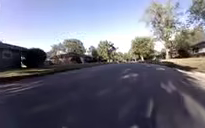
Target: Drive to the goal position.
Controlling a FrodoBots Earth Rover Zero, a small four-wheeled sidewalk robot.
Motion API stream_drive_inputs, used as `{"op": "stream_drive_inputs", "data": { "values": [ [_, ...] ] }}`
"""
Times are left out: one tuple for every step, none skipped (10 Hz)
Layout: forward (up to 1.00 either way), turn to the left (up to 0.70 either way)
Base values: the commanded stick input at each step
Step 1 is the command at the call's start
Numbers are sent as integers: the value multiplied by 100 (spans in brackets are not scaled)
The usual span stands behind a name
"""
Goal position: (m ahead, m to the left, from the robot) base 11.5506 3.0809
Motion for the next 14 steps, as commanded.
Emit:
{"op": "stream_drive_inputs", "data": {
  "values": [
    [94,-38],
    [99,-39],
    [100,-29],
    [100,-7],
    [100,0],
    [100,0],
    [100,0],
    [100,0],
    [100,0],
    [100,0],
    [100,0],
    [100,0],
    [100,0],
    [100,0]
  ]
}}
